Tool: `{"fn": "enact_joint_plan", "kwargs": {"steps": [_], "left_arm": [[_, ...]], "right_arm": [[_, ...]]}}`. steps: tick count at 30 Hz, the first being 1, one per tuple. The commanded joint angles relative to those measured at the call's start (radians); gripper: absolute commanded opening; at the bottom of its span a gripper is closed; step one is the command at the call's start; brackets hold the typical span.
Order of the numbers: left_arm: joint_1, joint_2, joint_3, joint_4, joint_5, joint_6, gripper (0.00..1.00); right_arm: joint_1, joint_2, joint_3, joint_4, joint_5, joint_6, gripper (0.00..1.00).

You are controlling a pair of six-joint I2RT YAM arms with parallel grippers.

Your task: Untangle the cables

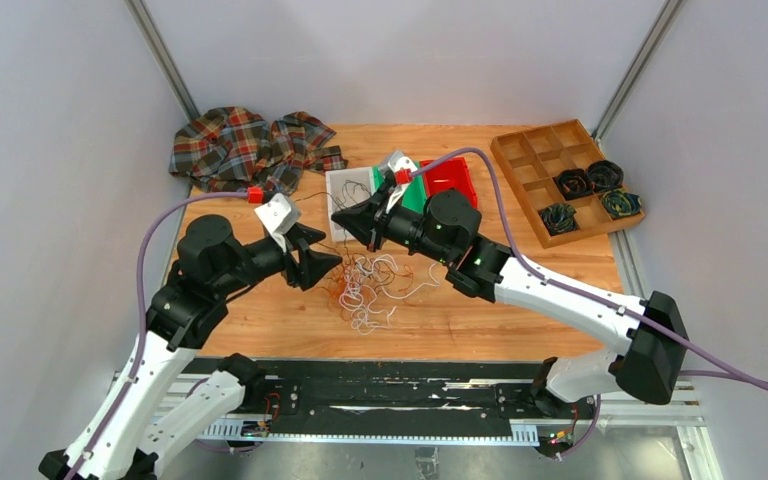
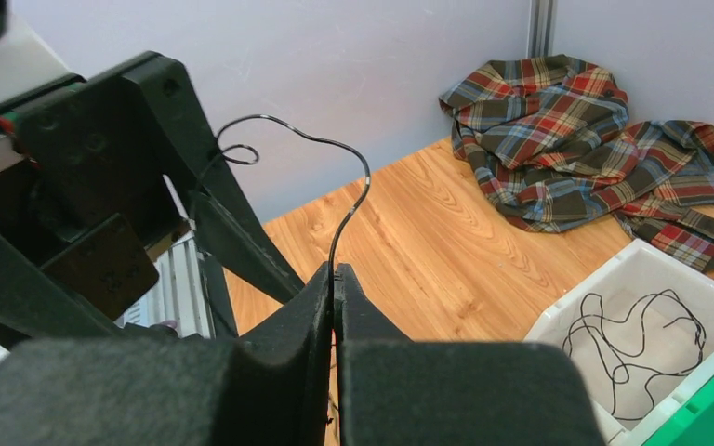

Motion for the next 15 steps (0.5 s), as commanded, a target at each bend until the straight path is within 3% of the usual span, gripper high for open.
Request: {"fn": "enact_joint_plan", "kwargs": {"steps": [1, 3, 5, 9, 13, 15], "left_arm": [[0.011, 0.040, 0.005, 0.077, 0.077, -0.078, 0.65], [0.043, 0.065, 0.007, 0.071, 0.166, -0.111, 0.69], [0.073, 0.086, -0.001, 0.078, 0.287, -0.151, 0.79], [0.078, 0.086, -0.030, 0.144, 0.310, -0.168, 0.83], [0.079, 0.110, -0.030, 0.203, 0.279, -0.196, 0.72], [0.080, 0.117, -0.025, 0.206, 0.246, -0.195, 0.57]], "right_arm": [[0.016, -0.033, 0.046, 0.015, -0.012, 0.013, 0.01], [0.023, -0.035, 0.052, 0.004, 0.002, -0.007, 0.01], [0.027, -0.035, 0.065, -0.017, 0.007, -0.016, 0.01], [0.031, -0.044, 0.071, -0.030, -0.009, -0.009, 0.01], [0.036, -0.042, 0.075, -0.019, -0.033, 0.018, 0.01], [0.039, -0.036, 0.082, -0.019, -0.046, 0.020, 0.01]]}}
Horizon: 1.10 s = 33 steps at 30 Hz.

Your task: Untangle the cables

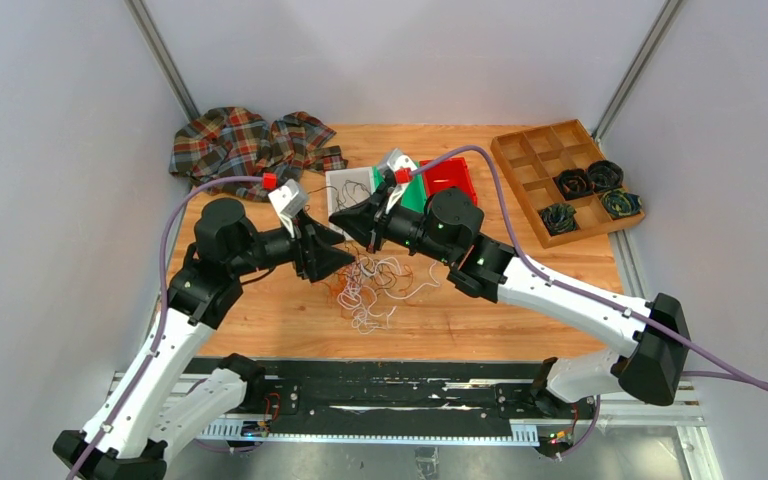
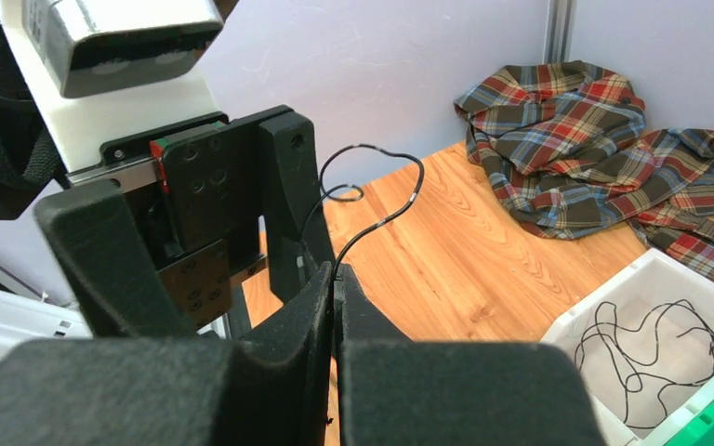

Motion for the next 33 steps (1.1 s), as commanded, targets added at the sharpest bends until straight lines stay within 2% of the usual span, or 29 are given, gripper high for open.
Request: {"fn": "enact_joint_plan", "kwargs": {"steps": [1, 6, 8, 10, 12, 13, 15, 18, 22, 24, 28, 33], "left_arm": [[0.008, 0.012, 0.013, 0.082, -0.015, -0.025, 0.50], [0.008, 0.021, 0.016, 0.102, -0.024, -0.024, 0.26], [0.007, 0.016, 0.011, 0.104, -0.059, -0.017, 0.13], [0.008, 0.010, 0.010, 0.100, -0.084, -0.013, 0.07], [0.007, 0.009, 0.014, 0.100, -0.090, -0.018, 0.08], [0.007, 0.010, 0.017, 0.101, -0.085, -0.022, 0.12], [0.008, 0.007, 0.023, 0.105, -0.048, -0.026, 0.29], [0.008, -0.007, 0.021, 0.110, 0.038, -0.027, 0.40], [0.007, -0.022, 0.007, 0.102, 0.192, -0.003, 0.41], [0.009, -0.027, 0.006, 0.093, 0.216, 0.005, 0.41], [0.008, -0.035, 0.013, 0.096, 0.117, 0.021, 0.35], [0.007, -0.019, 0.006, 0.138, 0.034, -0.031, 0.22]], "right_arm": [[0.025, -0.018, 0.054, 0.016, -0.048, 0.013, 0.01], [0.033, -0.003, 0.089, -0.020, -0.088, -0.005, 0.01], [0.034, -0.001, 0.084, -0.014, -0.089, 0.001, 0.01], [0.032, -0.004, 0.080, -0.006, -0.095, 0.007, 0.01], [0.034, -0.009, 0.072, 0.001, -0.100, 0.018, 0.01], [0.034, -0.012, 0.066, 0.007, -0.101, 0.025, 0.01], [0.034, -0.018, 0.057, 0.019, -0.101, 0.030, 0.01], [0.034, -0.017, 0.060, 0.013, -0.104, 0.031, 0.01], [0.034, -0.015, 0.070, 0.011, -0.109, 0.034, 0.01], [0.034, -0.012, 0.078, 0.009, -0.114, 0.041, 0.01], [0.036, -0.003, 0.092, 0.009, -0.132, 0.051, 0.01], [0.040, 0.012, 0.105, 0.015, -0.169, 0.064, 0.01]]}}
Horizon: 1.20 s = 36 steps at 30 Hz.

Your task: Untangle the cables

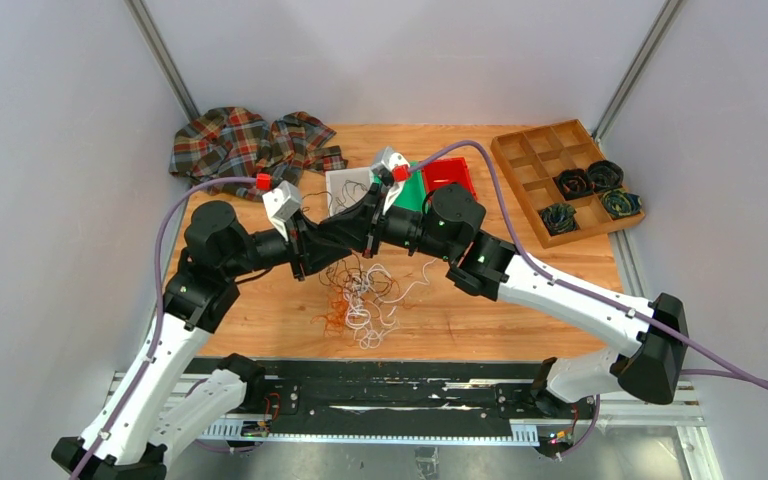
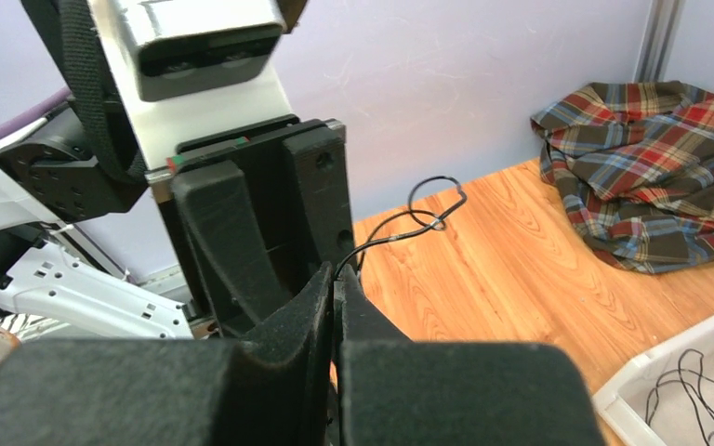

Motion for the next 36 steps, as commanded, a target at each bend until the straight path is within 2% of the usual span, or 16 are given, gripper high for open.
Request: {"fn": "enact_joint_plan", "kwargs": {"steps": [1, 5, 7, 11, 19, 22, 25, 27, 28, 34, 36], "left_arm": [[0.003, 0.009, 0.005, 0.064, -0.053, -0.041, 0.22], [0.003, 0.025, 0.007, 0.057, 0.062, -0.048, 0.41], [0.003, 0.016, 0.004, 0.034, 0.086, -0.027, 0.45], [0.004, 0.000, -0.011, 0.025, 0.170, -0.008, 0.50], [0.003, -0.016, -0.029, 0.073, 0.239, -0.051, 0.48], [0.003, -0.016, -0.035, 0.092, 0.147, -0.080, 0.42], [0.005, 0.003, -0.027, 0.095, 0.000, -0.103, 0.23], [0.013, 0.008, -0.018, 0.085, -0.087, -0.112, 0.07], [0.017, 0.012, -0.014, 0.083, -0.113, -0.117, 0.02], [0.048, 0.028, 0.009, 0.096, -0.060, -0.147, 0.01], [0.054, 0.028, 0.010, 0.109, -0.026, -0.156, 0.01]], "right_arm": [[0.022, 0.007, 0.045, 0.036, -0.050, 0.023, 0.01], [0.022, -0.001, 0.031, 0.041, -0.050, 0.039, 0.01], [0.022, -0.004, 0.026, 0.041, -0.042, 0.034, 0.01], [0.022, -0.002, 0.035, 0.031, -0.030, 0.019, 0.01], [0.022, 0.024, 0.062, 0.015, -0.033, 0.005, 0.01], [0.022, 0.024, 0.069, 0.004, -0.044, 0.005, 0.01], [0.022, 0.018, 0.058, 0.012, -0.047, 0.014, 0.01], [0.022, 0.011, 0.049, 0.018, -0.052, 0.020, 0.01], [0.022, 0.008, 0.046, 0.020, -0.056, 0.020, 0.01], [0.021, -0.006, 0.003, 0.052, -0.057, 0.017, 0.01], [0.018, -0.013, -0.015, 0.059, -0.045, 0.018, 0.07]]}}
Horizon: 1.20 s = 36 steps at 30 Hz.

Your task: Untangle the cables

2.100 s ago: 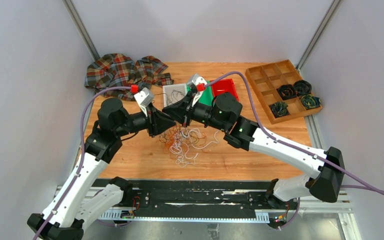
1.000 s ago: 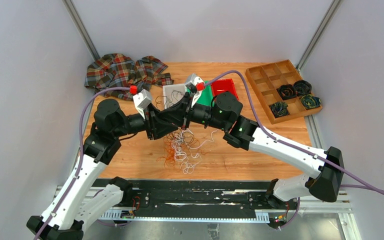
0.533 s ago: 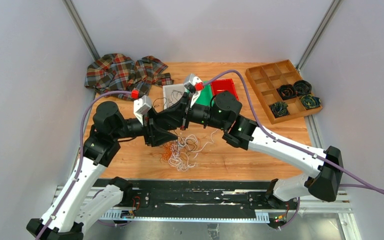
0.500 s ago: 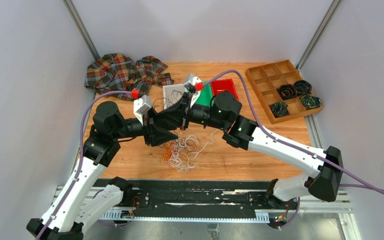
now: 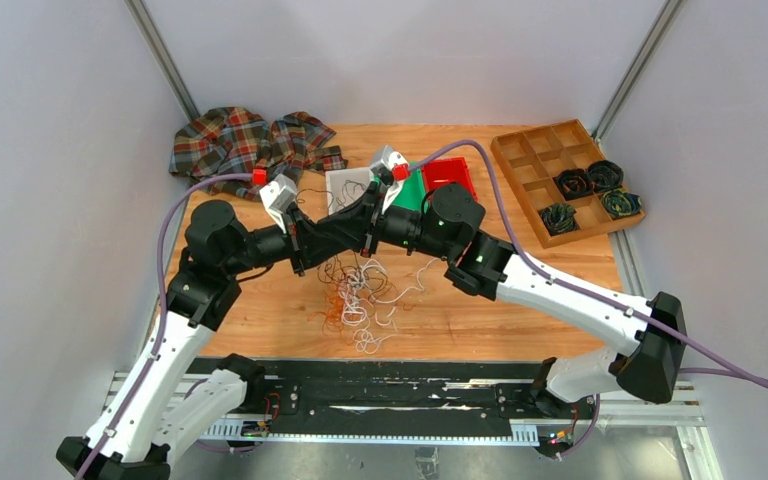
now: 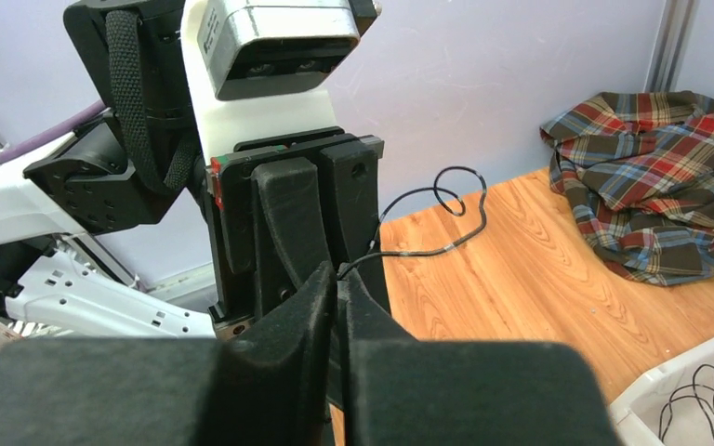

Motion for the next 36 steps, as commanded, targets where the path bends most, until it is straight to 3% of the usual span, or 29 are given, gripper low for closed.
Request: {"fn": "enact_joint_plan", "kwargs": {"steps": [1, 5, 7, 15, 21, 27, 32, 36], "left_arm": [[0.027, 0.010, 0.036, 0.061, 0.022, -0.038, 0.01], [0.046, 0.017, 0.042, 0.083, 0.022, -0.037, 0.01], [0.053, 0.022, 0.057, 0.075, 0.011, -0.024, 0.01], [0.055, 0.032, 0.134, 0.021, -0.015, 0.030, 0.01], [0.055, 0.026, 0.153, -0.003, 0.002, 0.026, 0.01], [0.055, 0.040, 0.186, -0.054, 0.024, 0.051, 0.01], [0.055, 0.048, 0.209, -0.051, 0.069, 0.043, 0.00], [0.055, 0.063, 0.264, -0.060, 0.089, 0.046, 0.00]], "right_arm": [[0.004, -0.031, -0.041, 0.048, -0.022, -0.001, 0.12], [-0.022, -0.060, -0.072, 0.041, -0.015, -0.002, 0.51], [-0.036, -0.094, -0.099, 0.018, 0.002, -0.022, 0.60], [-0.036, -0.203, -0.320, 0.019, 0.116, -0.097, 0.71], [-0.036, -0.120, -0.346, 0.198, 0.078, -0.114, 0.73], [-0.019, 0.027, -0.275, 0.380, 0.147, -0.110, 0.74], [-0.014, 0.108, -0.280, 0.406, 0.281, -0.108, 0.60], [-0.014, 0.183, -0.375, 0.508, 0.336, -0.079, 0.61]]}}
